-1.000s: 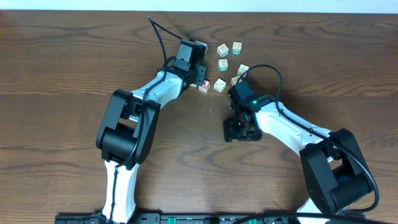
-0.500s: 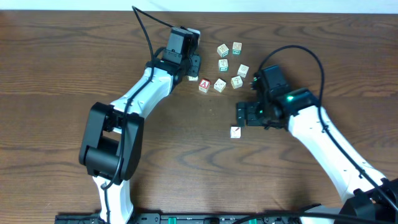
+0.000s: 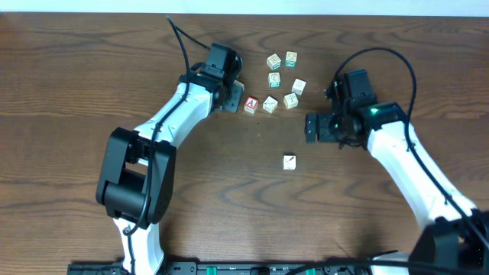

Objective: Lift 5 blocks

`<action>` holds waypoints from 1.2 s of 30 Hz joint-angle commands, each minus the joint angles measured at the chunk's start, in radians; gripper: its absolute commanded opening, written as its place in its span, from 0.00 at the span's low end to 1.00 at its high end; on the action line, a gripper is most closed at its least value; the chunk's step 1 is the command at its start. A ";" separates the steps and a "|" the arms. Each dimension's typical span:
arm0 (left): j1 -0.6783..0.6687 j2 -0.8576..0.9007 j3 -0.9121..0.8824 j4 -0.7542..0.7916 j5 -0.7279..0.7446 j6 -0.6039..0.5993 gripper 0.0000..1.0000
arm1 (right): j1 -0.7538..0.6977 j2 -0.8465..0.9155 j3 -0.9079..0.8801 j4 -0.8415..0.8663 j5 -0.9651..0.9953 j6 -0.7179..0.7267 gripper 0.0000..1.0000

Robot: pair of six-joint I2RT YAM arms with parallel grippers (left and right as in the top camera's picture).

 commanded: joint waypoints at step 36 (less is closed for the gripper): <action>-0.333 -0.462 -0.491 0.099 -0.066 -0.275 0.08 | 0.021 0.728 0.689 0.007 -0.019 0.026 0.85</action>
